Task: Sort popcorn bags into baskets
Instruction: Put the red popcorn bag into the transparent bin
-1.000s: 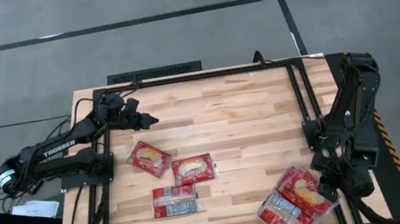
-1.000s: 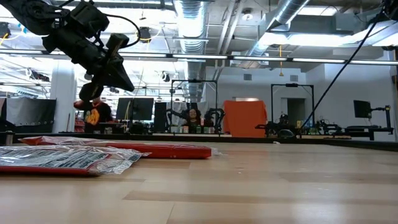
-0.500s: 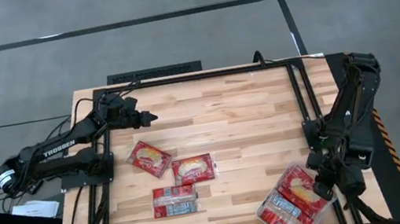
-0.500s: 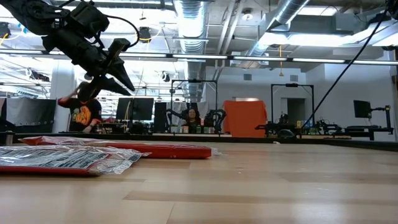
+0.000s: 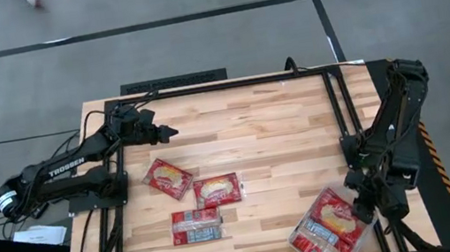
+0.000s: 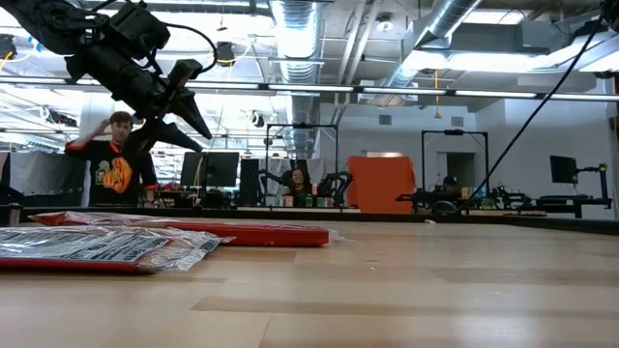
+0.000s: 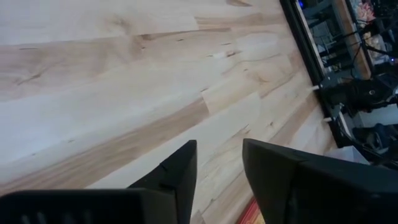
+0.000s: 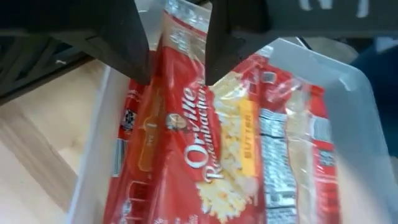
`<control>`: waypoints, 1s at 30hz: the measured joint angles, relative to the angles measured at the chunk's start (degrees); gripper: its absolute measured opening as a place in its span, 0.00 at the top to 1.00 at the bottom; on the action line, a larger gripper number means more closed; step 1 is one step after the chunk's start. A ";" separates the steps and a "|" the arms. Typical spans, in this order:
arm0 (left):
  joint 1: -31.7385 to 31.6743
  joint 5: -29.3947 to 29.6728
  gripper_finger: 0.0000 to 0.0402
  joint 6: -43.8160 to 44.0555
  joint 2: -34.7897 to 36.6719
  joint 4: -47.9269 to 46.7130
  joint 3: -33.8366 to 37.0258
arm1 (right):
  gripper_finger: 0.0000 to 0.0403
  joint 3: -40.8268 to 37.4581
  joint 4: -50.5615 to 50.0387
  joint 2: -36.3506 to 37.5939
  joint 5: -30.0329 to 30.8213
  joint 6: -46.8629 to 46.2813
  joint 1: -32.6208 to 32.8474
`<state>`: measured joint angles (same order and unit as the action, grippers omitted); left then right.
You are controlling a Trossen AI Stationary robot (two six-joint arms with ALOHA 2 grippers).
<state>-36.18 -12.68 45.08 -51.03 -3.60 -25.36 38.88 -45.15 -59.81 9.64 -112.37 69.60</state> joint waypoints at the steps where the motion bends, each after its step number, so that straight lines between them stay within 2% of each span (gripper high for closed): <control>1: 0.00 0.00 0.70 0.00 0.00 0.03 0.00 | 0.56 0.10 0.18 0.19 0.83 -0.11 -0.03; 4: 0.00 -0.63 0.70 -0.03 0.01 0.05 0.00 | 0.56 1.37 0.03 0.28 3.36 0.39 -1.47; 7: 0.00 -3.69 0.70 -2.22 0.01 -0.17 0.00 | 0.59 3.27 0.15 0.28 4.32 4.34 -5.66; 12: 0.24 -14.49 0.72 -10.21 0.04 -7.15 -0.02 | 0.63 8.09 0.44 0.28 5.80 19.13 -15.56; 14: 1.47 -15.16 0.74 -12.53 0.04 -13.13 -0.02 | 0.64 9.33 0.80 0.28 5.99 26.01 -20.36; 18: 7.88 -9.38 0.82 -15.33 0.04 -21.47 -0.02 | 0.67 9.85 2.77 0.20 6.00 37.97 -29.70; 21: 15.30 -5.56 0.90 -14.21 0.04 -19.56 -0.02 | 0.68 9.85 4.92 -0.94 6.01 45.55 -35.56; 24: 22.62 0.69 0.97 -10.69 0.04 -16.16 -0.02 | 0.68 9.85 8.65 -3.49 5.75 51.29 -40.80; 30: 35.19 7.48 1.00 -2.96 0.04 -14.13 -0.02 | 0.69 9.80 21.42 -11.27 3.80 62.66 -47.77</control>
<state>-0.99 -5.20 42.13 -50.98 -17.73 -25.39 48.69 -23.73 -71.08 13.45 -49.71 21.83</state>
